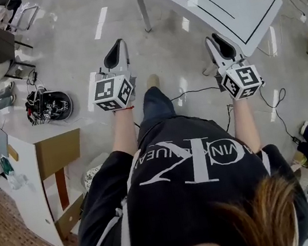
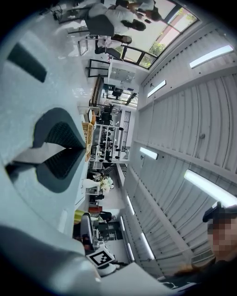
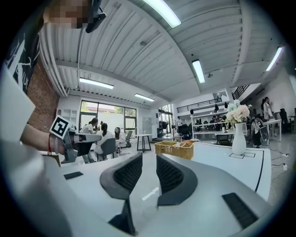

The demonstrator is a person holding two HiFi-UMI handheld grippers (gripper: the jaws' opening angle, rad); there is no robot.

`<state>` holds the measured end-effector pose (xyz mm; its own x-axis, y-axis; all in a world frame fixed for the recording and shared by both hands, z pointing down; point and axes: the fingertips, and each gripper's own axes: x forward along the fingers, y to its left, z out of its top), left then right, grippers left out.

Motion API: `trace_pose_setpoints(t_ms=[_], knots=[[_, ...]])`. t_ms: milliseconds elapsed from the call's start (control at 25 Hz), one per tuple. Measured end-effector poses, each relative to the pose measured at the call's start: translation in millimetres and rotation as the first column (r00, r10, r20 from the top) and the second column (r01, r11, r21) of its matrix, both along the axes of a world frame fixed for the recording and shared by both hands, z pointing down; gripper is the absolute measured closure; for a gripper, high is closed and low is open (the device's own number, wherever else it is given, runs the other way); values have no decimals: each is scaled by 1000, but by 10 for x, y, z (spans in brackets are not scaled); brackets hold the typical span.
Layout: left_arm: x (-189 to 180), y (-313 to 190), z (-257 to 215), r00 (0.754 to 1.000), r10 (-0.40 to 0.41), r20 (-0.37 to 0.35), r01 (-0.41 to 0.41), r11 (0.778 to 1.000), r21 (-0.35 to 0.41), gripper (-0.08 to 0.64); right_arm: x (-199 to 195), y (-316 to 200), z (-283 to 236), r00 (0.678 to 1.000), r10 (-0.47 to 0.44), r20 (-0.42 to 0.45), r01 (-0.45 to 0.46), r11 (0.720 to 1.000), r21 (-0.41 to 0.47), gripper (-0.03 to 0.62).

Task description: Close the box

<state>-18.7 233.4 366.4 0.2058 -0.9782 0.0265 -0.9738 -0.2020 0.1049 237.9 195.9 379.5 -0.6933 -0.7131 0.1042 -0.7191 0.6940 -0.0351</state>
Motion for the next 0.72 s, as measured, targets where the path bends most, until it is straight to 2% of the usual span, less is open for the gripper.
trace_pose_setpoints(t_ms=[160,320,560,720], knots=[[-128,-420,56,999,51,9,-51,999,-12,552,-208,-427,5,1000,12,3,-12,1000,-11,492],[-459,-858,186,999,37,-40,-39,998,-51,552,-471,-770,76,1000,8,-29,-9,999,-35,488],[-660,-1492,203,993,115,-42,-117,991,-67,553,-803,-1317,103,999,46,-21,-47,997,-66,486],[-899,-1832,210,991,131,-42,-134,988,-75,552,-1032,-1636,158,998,55,-27,-57,995,-85,486]])
